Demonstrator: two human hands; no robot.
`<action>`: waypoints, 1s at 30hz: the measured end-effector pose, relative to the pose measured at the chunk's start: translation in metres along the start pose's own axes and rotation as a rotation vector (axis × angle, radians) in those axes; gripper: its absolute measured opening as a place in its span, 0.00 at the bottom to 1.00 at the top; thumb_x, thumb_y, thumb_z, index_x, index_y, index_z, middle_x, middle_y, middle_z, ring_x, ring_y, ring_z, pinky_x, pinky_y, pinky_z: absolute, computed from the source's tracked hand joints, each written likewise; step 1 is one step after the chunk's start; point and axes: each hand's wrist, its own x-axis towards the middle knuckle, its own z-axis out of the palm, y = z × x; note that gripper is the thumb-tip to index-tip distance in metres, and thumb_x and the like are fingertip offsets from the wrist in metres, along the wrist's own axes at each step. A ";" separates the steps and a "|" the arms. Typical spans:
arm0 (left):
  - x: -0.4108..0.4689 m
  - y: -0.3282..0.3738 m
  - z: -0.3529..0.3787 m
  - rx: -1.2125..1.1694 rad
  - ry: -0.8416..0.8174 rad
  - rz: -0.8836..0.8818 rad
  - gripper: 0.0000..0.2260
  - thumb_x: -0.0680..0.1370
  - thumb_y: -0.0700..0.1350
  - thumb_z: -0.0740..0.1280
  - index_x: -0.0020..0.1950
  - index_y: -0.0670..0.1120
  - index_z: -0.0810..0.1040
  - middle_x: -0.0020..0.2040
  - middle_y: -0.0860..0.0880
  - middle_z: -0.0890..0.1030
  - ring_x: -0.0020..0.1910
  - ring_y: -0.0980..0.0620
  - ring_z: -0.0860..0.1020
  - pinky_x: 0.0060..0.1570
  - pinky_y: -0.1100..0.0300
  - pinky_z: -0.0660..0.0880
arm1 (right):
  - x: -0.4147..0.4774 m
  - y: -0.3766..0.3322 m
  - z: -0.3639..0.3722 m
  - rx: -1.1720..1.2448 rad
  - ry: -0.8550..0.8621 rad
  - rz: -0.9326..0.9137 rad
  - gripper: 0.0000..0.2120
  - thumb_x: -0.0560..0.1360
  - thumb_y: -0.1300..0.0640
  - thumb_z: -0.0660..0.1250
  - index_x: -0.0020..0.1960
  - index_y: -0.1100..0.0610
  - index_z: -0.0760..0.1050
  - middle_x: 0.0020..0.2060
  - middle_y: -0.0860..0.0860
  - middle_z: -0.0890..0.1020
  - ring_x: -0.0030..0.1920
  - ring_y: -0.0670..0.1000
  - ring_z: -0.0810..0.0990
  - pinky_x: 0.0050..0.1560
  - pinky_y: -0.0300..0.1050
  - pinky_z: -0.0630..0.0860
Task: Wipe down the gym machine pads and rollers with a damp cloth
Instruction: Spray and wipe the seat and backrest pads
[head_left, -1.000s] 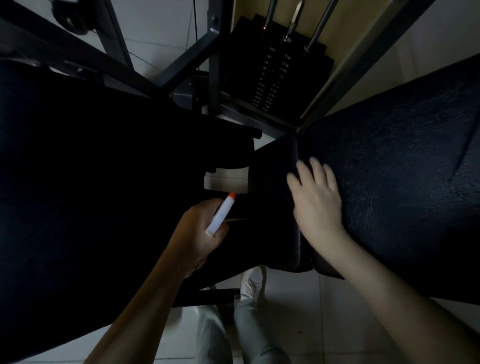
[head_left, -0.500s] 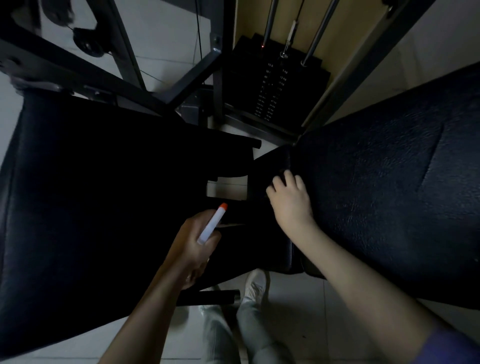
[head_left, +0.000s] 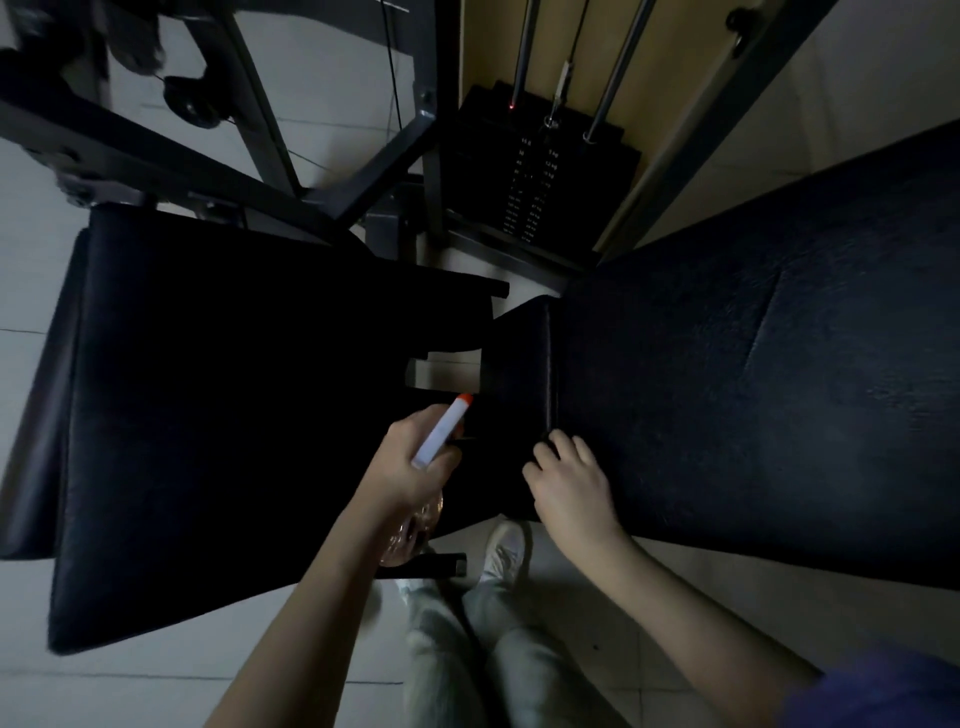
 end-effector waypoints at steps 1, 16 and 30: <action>0.000 0.007 0.000 0.028 -0.027 0.027 0.20 0.70 0.49 0.60 0.55 0.39 0.76 0.39 0.54 0.72 0.35 0.63 0.72 0.37 0.70 0.69 | -0.005 0.002 -0.006 0.011 0.011 0.016 0.10 0.54 0.65 0.78 0.31 0.58 0.79 0.34 0.54 0.81 0.46 0.59 0.81 0.50 0.52 0.79; 0.032 0.048 0.002 -0.033 -0.200 0.038 0.03 0.74 0.47 0.65 0.42 0.51 0.72 0.34 0.53 0.74 0.30 0.58 0.72 0.33 0.65 0.68 | -0.010 0.036 -0.051 -0.042 0.148 0.250 0.16 0.58 0.65 0.79 0.45 0.60 0.82 0.48 0.58 0.82 0.55 0.61 0.79 0.57 0.57 0.75; 0.053 0.080 -0.020 -0.377 -0.221 -0.217 0.07 0.80 0.42 0.65 0.55 0.51 0.80 0.43 0.50 0.81 0.41 0.56 0.80 0.42 0.67 0.75 | -0.019 0.036 -0.081 -0.007 0.235 0.480 0.19 0.56 0.71 0.77 0.46 0.61 0.82 0.50 0.58 0.82 0.57 0.61 0.79 0.57 0.59 0.75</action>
